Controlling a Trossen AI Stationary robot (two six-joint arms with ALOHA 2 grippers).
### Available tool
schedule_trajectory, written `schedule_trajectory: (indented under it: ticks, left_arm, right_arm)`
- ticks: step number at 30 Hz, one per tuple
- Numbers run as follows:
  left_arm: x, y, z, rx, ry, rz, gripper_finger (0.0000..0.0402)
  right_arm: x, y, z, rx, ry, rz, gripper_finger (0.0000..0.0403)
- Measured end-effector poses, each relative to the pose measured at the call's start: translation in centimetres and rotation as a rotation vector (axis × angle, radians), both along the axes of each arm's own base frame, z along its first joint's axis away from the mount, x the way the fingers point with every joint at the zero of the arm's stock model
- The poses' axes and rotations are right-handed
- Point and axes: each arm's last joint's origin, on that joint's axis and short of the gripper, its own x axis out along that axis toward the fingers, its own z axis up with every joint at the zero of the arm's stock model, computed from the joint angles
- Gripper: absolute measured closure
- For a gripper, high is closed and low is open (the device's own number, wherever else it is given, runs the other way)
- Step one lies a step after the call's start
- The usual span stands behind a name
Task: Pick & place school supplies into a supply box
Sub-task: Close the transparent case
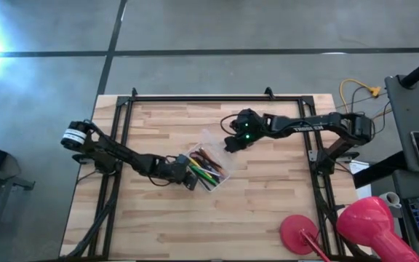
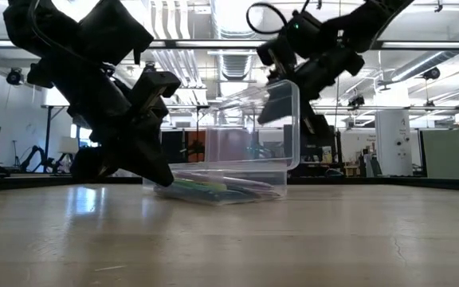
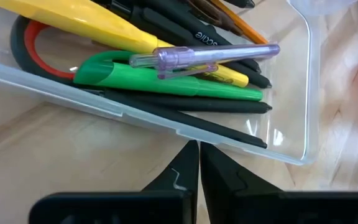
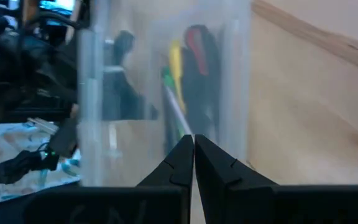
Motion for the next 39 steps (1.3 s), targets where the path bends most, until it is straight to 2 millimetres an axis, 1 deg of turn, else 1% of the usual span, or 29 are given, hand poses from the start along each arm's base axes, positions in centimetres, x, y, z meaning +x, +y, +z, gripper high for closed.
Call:
schedule_trajectory:
  ticks: [6, 10, 14, 21, 27, 32, 36, 39]
  left_arm:
    - [0.2, 0.0, 0.3, 0.014, -0.009, -0.014, 0.0402]
    - [0.4, 0.0, 0.5, 0.028, -0.018, -0.007, 0.0402]
    - [0.4, 0.0, 0.5, 0.035, -0.02, 0.002, 0.0402]
    - [0.4, 0.1, 0.5, 0.051, -0.023, 0.021, 0.0402]
    - [0.4, 0.2, 0.7, 0.061, -0.029, 0.036, 0.0402]
    - [0.2, 0.3, 1.1, 0.075, -0.032, 0.028, 0.0401]
    - [0.1, 0.3, 1.4, 0.077, -0.043, 0.028, 0.0401]
    - [0.1, 0.3, 1.5, 0.077, -0.051, 0.028, 0.0401]
  right_arm:
    - [1.1, 0.6, 1.8, -0.019, -0.056, 0.025, 0.0394]
    - [1.6, 1.4, 2.1, -0.024, -0.063, 0.046, 0.0394]
    - [2.3, 2.7, 0.9, -0.046, -0.014, 0.027, 0.0394]
    - [3.5, 5.3, -1.8, -0.009, 0.062, 0.083, 0.0394]
    - [4.4, 6.6, -3.9, 0.02, 0.096, 0.099, 0.0394]
    - [4.9, 7.2, -4.6, 0.037, 0.084, 0.111, 0.0394]
    - [4.9, 7.2, -4.5, 0.037, 0.076, 0.111, 0.0394]
    - [5.1, 7.1, -4.1, 0.04, 0.041, 0.093, 0.0394]
